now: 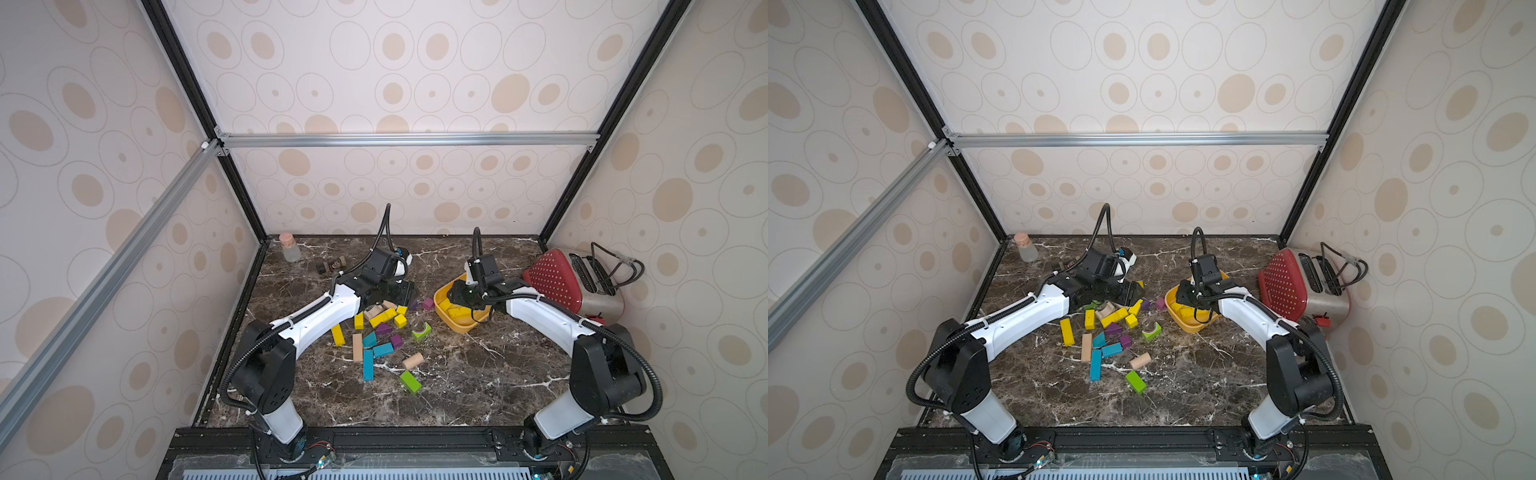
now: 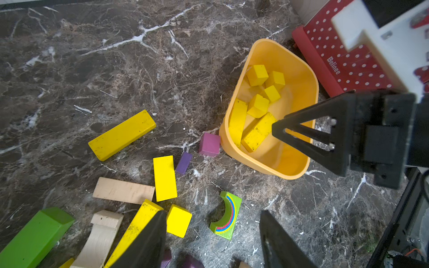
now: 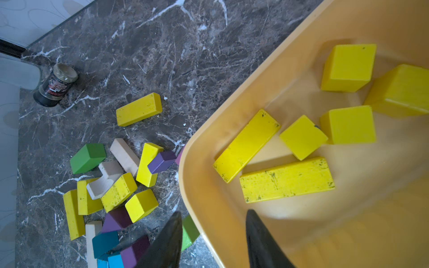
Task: Pick out the yellow building blocks
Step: Place the building block in the storage box, then pick up the building block from the center of the board.
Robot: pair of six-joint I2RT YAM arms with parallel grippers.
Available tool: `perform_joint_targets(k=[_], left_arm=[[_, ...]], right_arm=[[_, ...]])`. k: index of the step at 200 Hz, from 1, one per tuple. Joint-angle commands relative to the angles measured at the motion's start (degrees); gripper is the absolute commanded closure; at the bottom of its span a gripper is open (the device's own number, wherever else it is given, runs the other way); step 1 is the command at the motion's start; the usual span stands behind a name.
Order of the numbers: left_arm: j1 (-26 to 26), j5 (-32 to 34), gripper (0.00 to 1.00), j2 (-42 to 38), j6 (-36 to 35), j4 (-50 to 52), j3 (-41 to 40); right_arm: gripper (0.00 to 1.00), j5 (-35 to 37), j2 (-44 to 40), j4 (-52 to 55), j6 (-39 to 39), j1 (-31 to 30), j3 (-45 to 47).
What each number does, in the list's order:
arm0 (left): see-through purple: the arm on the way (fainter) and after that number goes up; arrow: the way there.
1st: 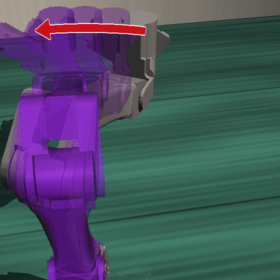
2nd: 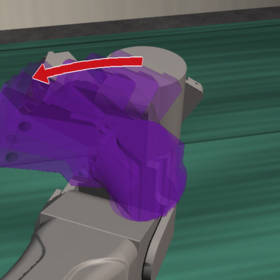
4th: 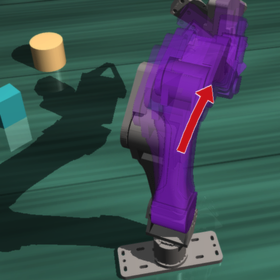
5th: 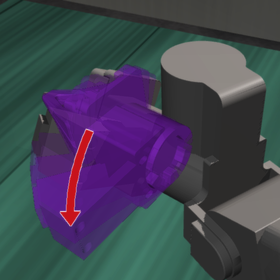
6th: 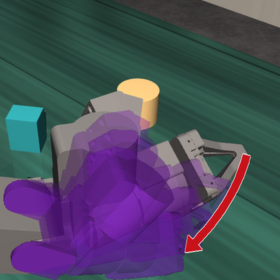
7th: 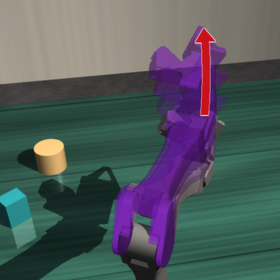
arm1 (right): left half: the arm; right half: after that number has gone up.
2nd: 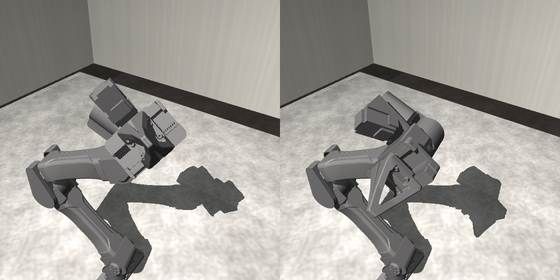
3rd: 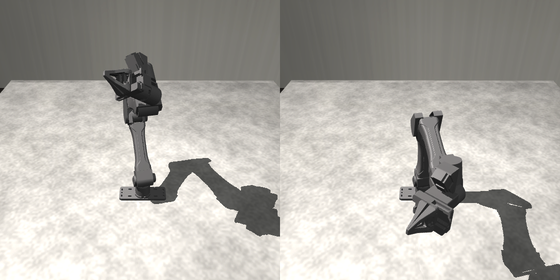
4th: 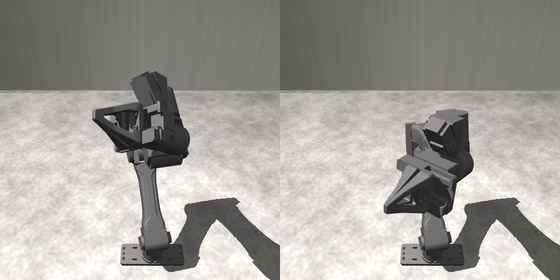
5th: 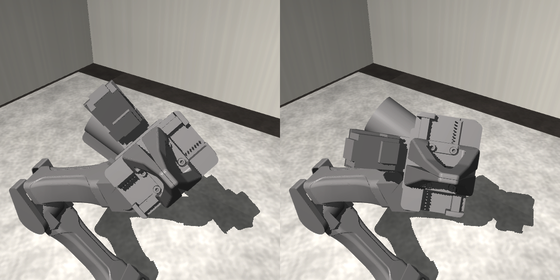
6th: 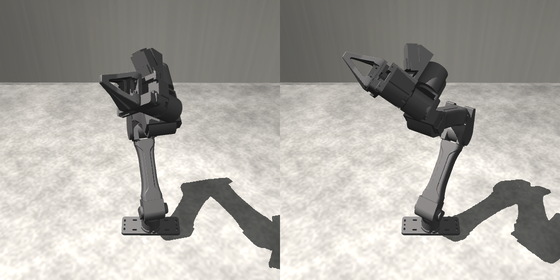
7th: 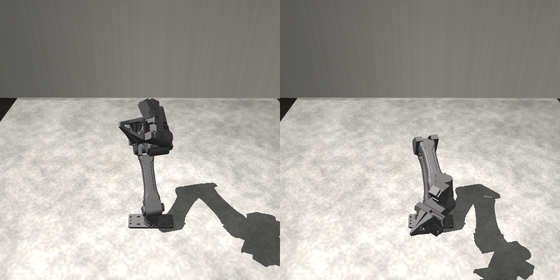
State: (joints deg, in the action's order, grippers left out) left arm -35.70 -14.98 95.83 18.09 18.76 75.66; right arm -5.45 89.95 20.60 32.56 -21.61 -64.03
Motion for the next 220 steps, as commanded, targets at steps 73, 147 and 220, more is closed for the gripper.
perform_joint_targets(k=[73, 147, 220], left_arm=[[-0.3, 0.1, 0.39, 4.2, -2.7, 3.0, 6.4], [0.1, 5.0, 0.4, 0.0, -4.1, 5.7, 3.5], [0.5, 10.6, 0.4, -6.1, -2.5, 8.0, -3.3]], right_arm=[[0.53, 9.2, -7.6, 5.4, -4.8, -8.7, -1.4], [0.53, 12.1, -5.0, 5.2, -5.5, -17.0, -4.0], [0.53, 11.0, -1.8, 3.6, -5.5, -20.1, -4.7]])
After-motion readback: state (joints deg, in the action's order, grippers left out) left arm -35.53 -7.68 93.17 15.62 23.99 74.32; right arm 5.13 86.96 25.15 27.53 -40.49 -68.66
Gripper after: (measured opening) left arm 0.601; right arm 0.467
